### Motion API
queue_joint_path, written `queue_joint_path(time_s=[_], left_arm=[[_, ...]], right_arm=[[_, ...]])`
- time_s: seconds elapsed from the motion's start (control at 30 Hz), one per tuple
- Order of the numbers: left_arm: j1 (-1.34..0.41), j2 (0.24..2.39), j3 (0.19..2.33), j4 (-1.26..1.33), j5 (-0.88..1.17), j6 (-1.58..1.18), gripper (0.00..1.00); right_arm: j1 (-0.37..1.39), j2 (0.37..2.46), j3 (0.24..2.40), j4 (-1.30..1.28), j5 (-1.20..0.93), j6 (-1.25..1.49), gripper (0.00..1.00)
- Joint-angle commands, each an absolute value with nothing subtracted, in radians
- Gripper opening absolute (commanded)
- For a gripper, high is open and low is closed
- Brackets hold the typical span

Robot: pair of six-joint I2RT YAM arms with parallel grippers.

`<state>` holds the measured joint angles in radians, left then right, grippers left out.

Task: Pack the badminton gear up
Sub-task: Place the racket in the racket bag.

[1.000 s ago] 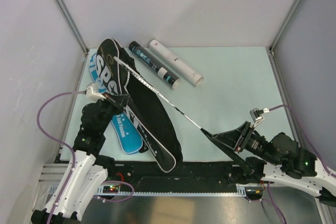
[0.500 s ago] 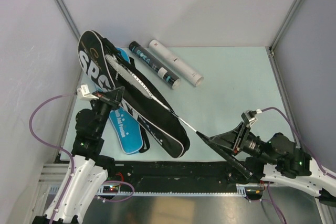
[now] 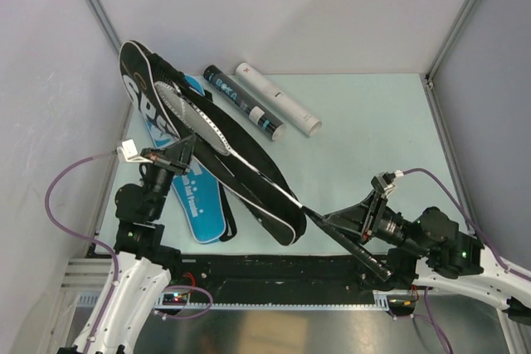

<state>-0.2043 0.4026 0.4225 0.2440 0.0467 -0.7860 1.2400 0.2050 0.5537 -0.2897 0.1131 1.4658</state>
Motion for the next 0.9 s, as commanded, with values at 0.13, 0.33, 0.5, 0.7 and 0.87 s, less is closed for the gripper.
queue_joint_path(time_s=[0.13,0.33,0.5,0.7,0.87], left_arm=[[-0.200,0.367,0.430,0.465,0.206,-0.811,0.00],[-0.200,0.347,0.402,0.480,0.261,-0.826,0.00],[-0.199,0.342,0.376,0.485,0.283,-0.798,0.00],[-0.199,0.366,0.358,0.483,0.274,-0.751,0.00],[-0.200,0.396,0.346,0.481,0.233,-0.725,0.00]], right_arm=[[1.211,0.274,0.558,-0.164,0.132,1.481,0.00],[1.148,0.291,0.562,-0.140,0.174,1.467,0.00],[1.093,0.361,0.575,-0.155,0.124,1.481,0.00],[1.087,0.356,0.577,-0.258,0.171,1.485,0.00],[1.087,0.365,0.596,-0.306,0.203,1.462,0.00]])
